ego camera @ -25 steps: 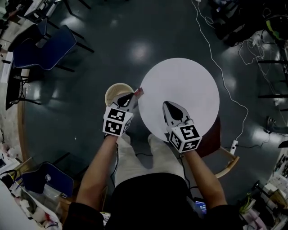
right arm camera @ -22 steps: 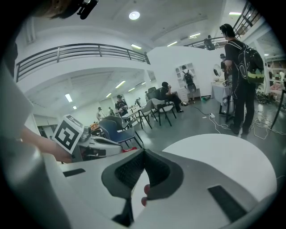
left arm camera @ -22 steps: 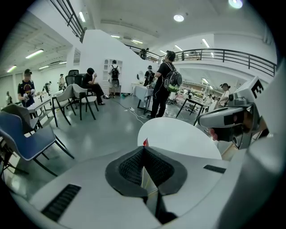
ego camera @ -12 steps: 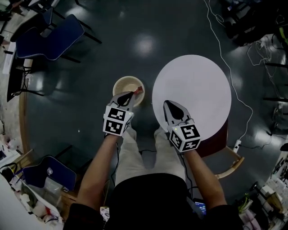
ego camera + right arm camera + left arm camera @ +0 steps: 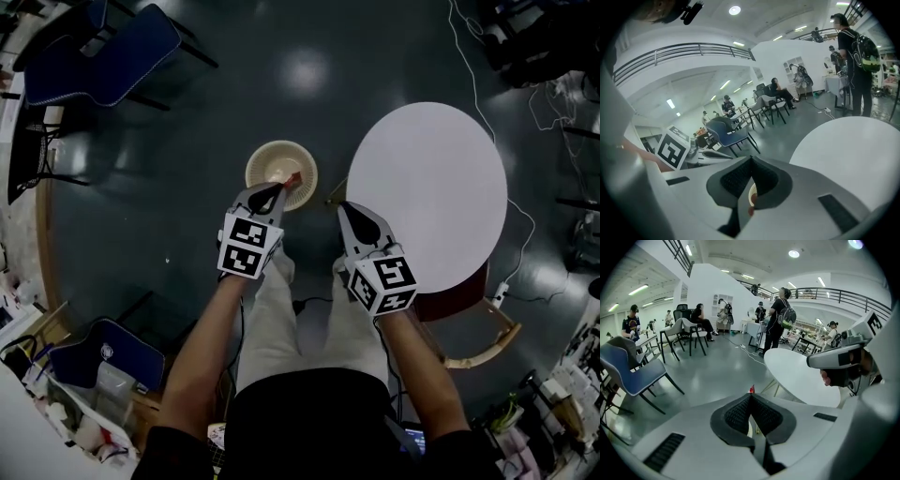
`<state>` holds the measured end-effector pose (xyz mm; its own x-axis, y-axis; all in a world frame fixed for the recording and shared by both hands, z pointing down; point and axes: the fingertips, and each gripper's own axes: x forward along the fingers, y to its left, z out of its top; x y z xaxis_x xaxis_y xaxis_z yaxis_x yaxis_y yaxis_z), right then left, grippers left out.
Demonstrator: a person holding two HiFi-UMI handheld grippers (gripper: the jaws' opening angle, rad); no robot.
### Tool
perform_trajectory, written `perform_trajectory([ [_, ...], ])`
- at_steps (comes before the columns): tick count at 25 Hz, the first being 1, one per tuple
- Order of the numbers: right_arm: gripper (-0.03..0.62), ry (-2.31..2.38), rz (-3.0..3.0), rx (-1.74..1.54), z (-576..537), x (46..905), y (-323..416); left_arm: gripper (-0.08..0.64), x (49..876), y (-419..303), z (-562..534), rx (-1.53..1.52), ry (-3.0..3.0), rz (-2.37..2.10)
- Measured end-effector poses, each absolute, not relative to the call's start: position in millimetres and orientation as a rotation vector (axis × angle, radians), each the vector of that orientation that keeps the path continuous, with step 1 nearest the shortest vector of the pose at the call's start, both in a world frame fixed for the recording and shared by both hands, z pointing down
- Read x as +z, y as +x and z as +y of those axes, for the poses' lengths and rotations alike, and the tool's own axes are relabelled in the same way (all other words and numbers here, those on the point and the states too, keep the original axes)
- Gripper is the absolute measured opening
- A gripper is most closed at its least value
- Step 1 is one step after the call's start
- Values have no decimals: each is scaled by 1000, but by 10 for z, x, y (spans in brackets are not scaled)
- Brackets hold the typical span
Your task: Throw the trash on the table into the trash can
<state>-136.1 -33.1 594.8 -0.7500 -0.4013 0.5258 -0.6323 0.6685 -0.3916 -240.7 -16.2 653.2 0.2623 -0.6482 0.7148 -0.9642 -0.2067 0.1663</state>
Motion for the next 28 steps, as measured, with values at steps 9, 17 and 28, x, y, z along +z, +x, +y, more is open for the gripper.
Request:
perform_trajectory([
  [9,17,857,-2430,871,-165,6613,-1768,14,7264,-2757,7,693,1912,-1413],
  [17,17,858,-2402,867,-61,7152,-2105,14,7866,-2989,47,686,1909,-1382],
  [28,17,871,-2349,909,41,7944,-2328,14,8900,-3186,146,684,1862,-1339],
])
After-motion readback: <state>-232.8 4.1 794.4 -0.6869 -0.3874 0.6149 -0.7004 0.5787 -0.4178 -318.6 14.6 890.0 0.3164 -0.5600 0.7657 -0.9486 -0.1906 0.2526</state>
